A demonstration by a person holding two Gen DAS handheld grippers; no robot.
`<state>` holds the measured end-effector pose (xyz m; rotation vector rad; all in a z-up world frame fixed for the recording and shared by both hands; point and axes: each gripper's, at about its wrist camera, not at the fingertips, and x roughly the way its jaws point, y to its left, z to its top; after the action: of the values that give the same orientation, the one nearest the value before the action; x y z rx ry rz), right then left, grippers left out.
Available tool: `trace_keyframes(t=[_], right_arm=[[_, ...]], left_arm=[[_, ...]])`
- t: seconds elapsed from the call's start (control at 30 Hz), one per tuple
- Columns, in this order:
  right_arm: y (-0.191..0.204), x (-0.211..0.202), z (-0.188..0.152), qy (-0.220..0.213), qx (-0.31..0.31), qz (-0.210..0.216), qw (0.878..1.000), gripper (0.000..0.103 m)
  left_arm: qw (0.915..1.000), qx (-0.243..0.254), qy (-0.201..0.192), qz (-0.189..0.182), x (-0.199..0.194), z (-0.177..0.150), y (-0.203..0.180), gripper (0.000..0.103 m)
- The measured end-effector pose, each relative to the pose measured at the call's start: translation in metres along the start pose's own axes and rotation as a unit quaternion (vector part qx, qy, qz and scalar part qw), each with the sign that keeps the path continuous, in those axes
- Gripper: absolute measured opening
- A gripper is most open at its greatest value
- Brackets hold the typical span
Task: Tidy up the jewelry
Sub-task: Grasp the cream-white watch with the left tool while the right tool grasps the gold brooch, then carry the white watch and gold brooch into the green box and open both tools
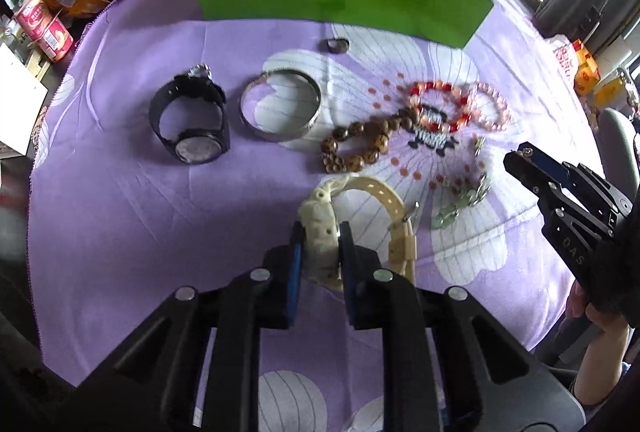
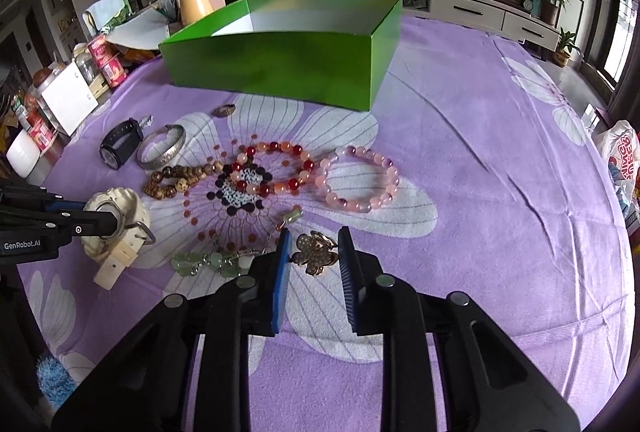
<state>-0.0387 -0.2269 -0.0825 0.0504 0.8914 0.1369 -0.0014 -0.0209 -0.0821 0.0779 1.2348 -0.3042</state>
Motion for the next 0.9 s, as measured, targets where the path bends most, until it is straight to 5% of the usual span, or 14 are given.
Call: trace_keyframes(t=[0.5, 0.9], right_arm=[[0.009, -0.02, 0.062, -0.058, -0.005, 0.013, 0.998, 0.024], [0.019, 0.015, 0.133, -0.079, -0.004, 0.02, 0.997, 0.024]], left_arm=[[0.9947, -0.009, -0.102, 0.007, -0.057, 0.078, 0.011, 0.017], [0.9893, -0.04, -0.138, -0.023, -0.047, 0.176, 0.015, 0.017]])
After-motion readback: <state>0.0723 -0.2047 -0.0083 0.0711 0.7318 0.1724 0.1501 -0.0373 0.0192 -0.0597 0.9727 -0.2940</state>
